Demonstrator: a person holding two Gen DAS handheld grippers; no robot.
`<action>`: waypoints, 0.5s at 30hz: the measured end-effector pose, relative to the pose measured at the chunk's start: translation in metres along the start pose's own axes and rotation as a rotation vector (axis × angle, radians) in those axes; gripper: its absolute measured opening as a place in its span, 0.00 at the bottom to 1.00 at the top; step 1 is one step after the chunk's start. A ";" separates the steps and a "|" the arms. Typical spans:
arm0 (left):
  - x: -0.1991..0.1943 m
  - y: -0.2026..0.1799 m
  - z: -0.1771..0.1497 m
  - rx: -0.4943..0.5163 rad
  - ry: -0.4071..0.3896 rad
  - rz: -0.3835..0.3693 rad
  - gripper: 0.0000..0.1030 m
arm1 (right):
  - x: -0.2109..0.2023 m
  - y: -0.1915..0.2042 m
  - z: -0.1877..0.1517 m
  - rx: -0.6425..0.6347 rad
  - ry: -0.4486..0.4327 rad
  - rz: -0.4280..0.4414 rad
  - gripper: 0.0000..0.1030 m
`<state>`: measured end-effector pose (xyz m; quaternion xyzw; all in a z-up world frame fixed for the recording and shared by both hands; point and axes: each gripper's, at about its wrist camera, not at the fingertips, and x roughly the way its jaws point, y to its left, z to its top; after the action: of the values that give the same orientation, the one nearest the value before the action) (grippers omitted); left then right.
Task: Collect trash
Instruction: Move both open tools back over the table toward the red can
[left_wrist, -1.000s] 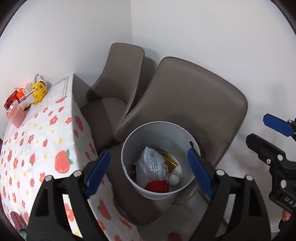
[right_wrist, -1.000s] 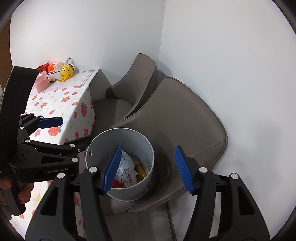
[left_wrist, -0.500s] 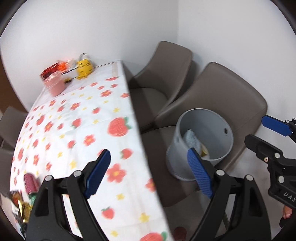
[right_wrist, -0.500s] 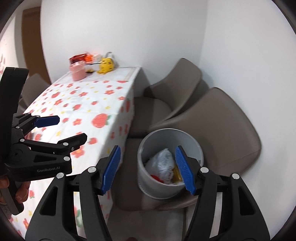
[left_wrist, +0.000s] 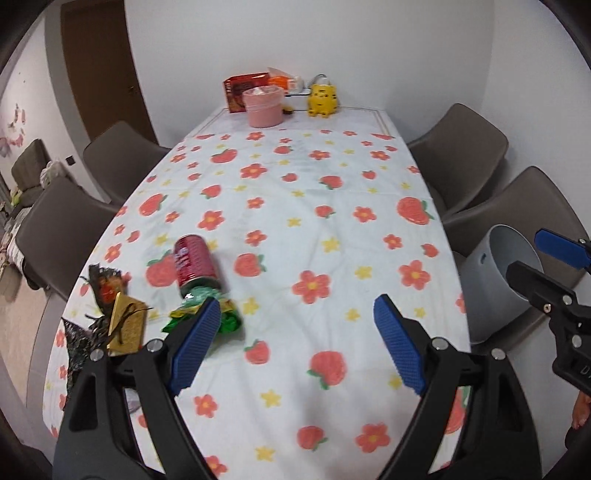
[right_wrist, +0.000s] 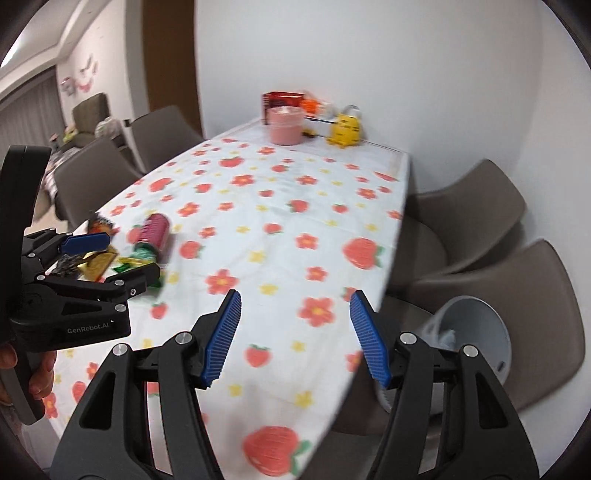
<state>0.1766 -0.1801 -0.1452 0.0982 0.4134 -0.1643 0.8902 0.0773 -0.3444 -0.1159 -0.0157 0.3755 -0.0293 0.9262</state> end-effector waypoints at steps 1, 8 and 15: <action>-0.002 0.012 -0.001 -0.013 0.000 0.013 0.82 | 0.003 0.015 0.005 -0.015 -0.001 0.021 0.58; -0.015 0.094 -0.021 -0.101 0.004 0.091 0.82 | 0.019 0.099 0.032 -0.097 -0.012 0.112 0.58; -0.012 0.137 -0.032 -0.143 0.016 0.125 0.82 | 0.044 0.152 0.042 -0.142 0.005 0.167 0.58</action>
<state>0.1978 -0.0406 -0.1509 0.0615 0.4239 -0.0776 0.9003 0.1445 -0.1952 -0.1244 -0.0500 0.3790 0.0745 0.9210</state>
